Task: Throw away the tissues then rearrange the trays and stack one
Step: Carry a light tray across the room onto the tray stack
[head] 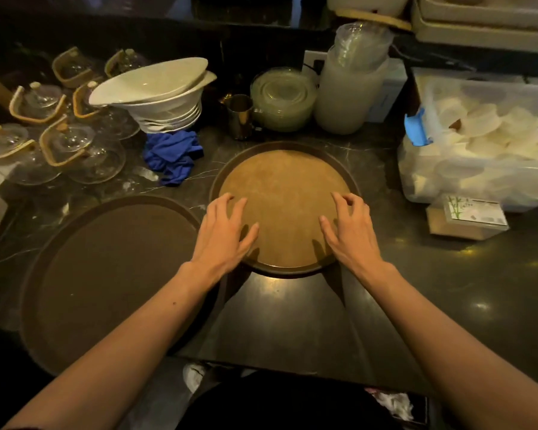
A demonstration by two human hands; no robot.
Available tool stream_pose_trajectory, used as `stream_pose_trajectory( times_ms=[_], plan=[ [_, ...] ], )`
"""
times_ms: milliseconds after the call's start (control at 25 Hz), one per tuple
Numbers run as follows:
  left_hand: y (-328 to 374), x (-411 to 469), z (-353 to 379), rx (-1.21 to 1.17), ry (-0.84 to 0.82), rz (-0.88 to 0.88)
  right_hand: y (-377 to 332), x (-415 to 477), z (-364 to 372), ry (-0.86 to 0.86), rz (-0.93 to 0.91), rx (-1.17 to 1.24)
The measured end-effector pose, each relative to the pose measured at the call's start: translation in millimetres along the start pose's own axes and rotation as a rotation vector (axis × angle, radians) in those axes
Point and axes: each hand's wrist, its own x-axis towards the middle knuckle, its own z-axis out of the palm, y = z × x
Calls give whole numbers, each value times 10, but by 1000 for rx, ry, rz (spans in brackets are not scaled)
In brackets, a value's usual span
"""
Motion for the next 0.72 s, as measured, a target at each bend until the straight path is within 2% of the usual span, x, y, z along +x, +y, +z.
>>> stream_pose_trajectory(
  times_ms=[360, 720],
  plan=[
    [-162, 685, 156, 221, -145, 56, 529, 484, 17, -127, 137, -30],
    [-583, 1089, 325, 201, -217, -9, 645, 857, 227, -169, 260, -75]
  ],
)
